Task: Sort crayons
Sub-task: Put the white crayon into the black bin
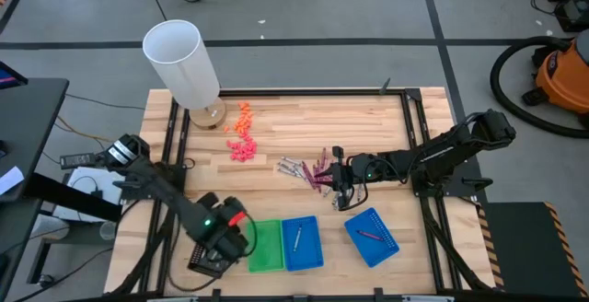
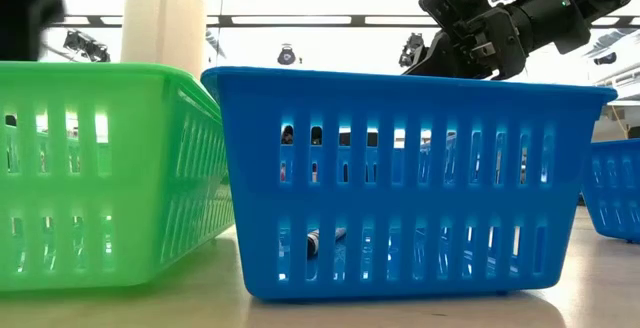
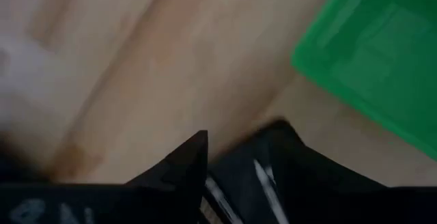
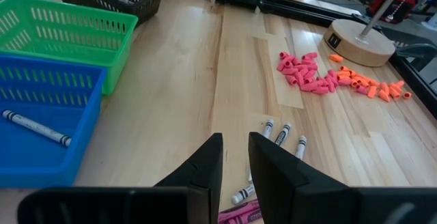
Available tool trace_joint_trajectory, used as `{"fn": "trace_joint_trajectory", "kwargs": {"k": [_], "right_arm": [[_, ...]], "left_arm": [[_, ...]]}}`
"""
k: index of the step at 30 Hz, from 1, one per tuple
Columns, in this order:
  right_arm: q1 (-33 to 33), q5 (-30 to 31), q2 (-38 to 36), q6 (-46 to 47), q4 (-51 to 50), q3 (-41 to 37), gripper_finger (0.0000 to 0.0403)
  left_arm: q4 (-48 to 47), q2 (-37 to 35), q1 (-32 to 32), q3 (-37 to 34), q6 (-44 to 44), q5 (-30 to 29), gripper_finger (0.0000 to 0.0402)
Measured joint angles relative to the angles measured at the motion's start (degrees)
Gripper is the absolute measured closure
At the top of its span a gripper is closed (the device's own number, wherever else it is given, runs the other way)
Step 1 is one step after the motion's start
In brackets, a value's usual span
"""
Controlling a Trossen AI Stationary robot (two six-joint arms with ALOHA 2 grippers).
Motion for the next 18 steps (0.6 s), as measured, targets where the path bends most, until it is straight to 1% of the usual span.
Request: {"fn": "trace_joint_trajectory", "kwargs": {"k": [5,9,13,18], "right_arm": [[0.00,0.00,0.00,-0.16,-0.02,0.00,0.0321],[0.00,0.02,0.00,-0.60,-0.02,0.00,0.0321],[0.00,0.02,0.00,-1.24,-0.12,0.00,0.0321],[-0.03,0.39,-0.02,-2.03,-1.35,0.01,0.0321]], "left_arm": [[0.23,0.00,5.07,0.00,11.50,-3.44,0.0237],[1.38,0.00,9.13,0.00,19.87,-4.28,0.0237],[4.11,0.00,13.46,-0.19,27.38,-4.35,0.0237],[10.64,0.04,18.46,-2.27,37.32,-4.30,0.0237]]}}
